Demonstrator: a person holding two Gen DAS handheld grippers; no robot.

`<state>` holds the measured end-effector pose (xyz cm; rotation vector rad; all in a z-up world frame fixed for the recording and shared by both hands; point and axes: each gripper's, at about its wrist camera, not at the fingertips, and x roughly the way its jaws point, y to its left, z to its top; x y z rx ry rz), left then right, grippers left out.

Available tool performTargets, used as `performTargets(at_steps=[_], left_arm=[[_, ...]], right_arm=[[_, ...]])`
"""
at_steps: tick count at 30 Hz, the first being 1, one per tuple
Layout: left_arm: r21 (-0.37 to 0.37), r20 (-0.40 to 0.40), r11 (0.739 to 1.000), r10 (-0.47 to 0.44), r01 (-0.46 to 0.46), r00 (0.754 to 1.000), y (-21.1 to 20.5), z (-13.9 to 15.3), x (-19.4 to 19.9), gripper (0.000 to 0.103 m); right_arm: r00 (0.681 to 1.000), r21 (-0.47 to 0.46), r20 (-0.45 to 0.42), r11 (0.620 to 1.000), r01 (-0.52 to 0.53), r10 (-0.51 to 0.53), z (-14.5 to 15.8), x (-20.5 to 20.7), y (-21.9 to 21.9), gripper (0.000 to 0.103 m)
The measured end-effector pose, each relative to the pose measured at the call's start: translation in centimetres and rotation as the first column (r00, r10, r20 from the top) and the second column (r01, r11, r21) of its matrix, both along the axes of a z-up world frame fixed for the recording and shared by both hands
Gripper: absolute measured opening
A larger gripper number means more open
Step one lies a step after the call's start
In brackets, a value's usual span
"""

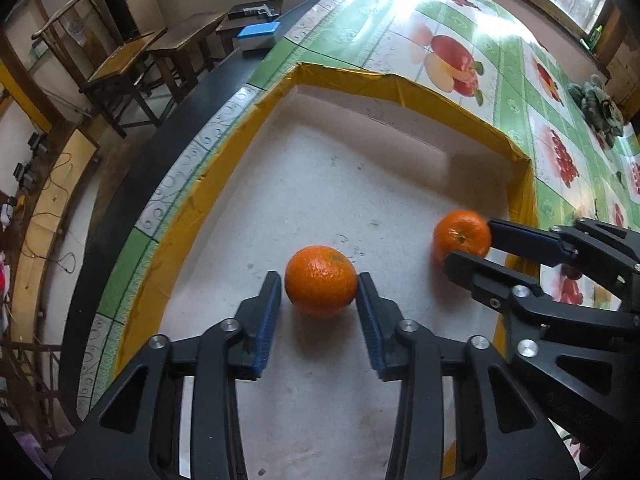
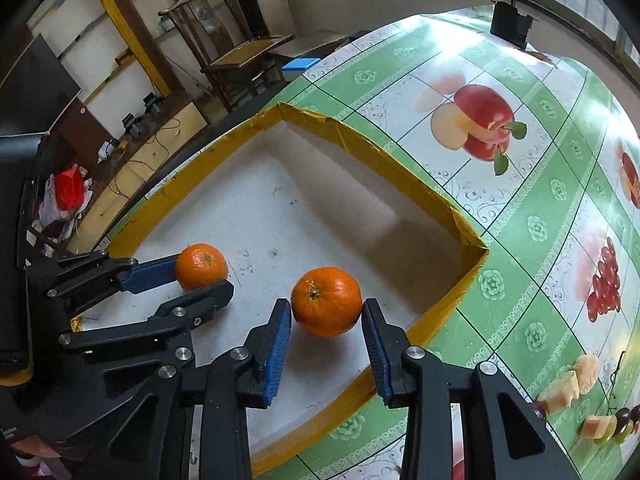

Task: Organize fruits
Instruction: 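Carry both oranges over the yellow-rimmed tray and open both tools to drop them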

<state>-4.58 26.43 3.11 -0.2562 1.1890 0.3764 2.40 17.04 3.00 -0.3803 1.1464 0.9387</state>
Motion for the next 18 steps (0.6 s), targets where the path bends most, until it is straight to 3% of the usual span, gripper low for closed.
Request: performTargets(at_steps=[6, 18], left_arm=[[0.017, 0.008, 0.999, 0.027, -0.027, 1.0, 0.4, 0.5, -0.7, 0.054], [0.072, 0.058, 0.997, 0.001, -0.006, 0.998, -1.9, 3.6, -1.2, 0.054]], right_arm=[[1.0, 0.023, 0.005, 1.0, 0.013, -0.013, 1.2, -0.3, -0.7, 0.044], [0.997, 0.099, 0.019, 0.992, 0.074, -0.076, 5.2, -1.7, -4.8, 0.045]])
